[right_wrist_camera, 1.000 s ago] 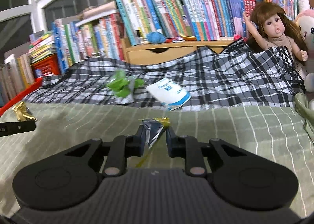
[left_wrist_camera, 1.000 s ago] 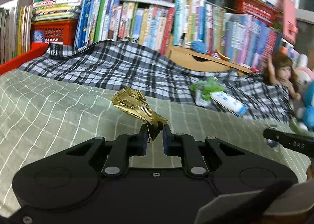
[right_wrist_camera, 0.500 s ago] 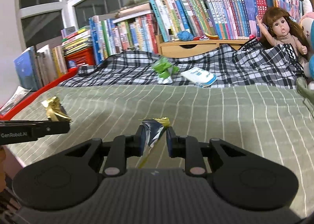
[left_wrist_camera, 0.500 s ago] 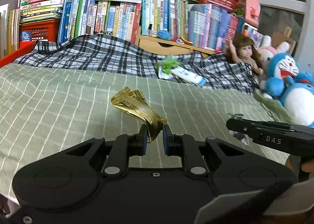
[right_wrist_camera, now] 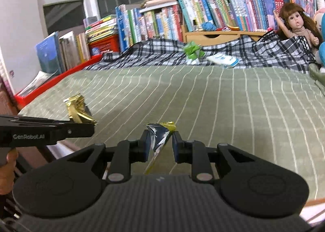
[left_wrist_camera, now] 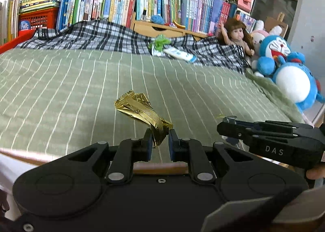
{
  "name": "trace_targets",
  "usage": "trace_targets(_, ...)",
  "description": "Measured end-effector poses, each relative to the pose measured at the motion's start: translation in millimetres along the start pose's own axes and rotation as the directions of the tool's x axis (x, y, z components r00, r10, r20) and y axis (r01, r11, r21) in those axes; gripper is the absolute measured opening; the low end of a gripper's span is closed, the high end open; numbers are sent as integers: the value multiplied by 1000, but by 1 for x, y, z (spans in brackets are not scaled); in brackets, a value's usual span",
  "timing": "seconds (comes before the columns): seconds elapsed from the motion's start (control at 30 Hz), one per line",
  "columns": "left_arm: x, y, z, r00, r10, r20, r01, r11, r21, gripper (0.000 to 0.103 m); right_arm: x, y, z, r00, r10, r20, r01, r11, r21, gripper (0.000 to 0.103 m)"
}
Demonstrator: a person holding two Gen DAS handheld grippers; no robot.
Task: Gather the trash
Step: 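Lower both tools into the bin and release foil wrapper and plastic scrap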
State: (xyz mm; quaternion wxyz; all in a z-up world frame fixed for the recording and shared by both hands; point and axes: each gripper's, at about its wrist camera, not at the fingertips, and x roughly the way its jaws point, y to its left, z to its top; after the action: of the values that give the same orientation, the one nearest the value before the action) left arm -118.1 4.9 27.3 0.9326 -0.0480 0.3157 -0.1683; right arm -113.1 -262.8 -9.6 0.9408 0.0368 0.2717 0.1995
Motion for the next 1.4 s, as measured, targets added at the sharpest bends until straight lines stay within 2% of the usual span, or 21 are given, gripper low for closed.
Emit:
trace_targets(0.33, -16, -1, -36, 997, 9, -76, -6, 999, 32, 15, -14, 24, -33, 998, 28, -48, -29, 999, -20, 28)
trace_targets(0.7, -5, 1, -73, 980, 28, -198, -25, 1000, 16, 15, -12, 30, -67, 992, 34, -122, -33, 999, 9, 28)
trace_targets(1.1, 19, 3, -108, 946, 45, -322, -43, 999, 13, 16, 5, 28, -96, 976, 19, -217, -10, 999, 40, 29)
trace_targets(1.4, 38, 7, -132, 909, 34, -415, -35, 999, 5, 16, 16, 26, -113, 959, 2, -283, 14, 998, 54, 29)
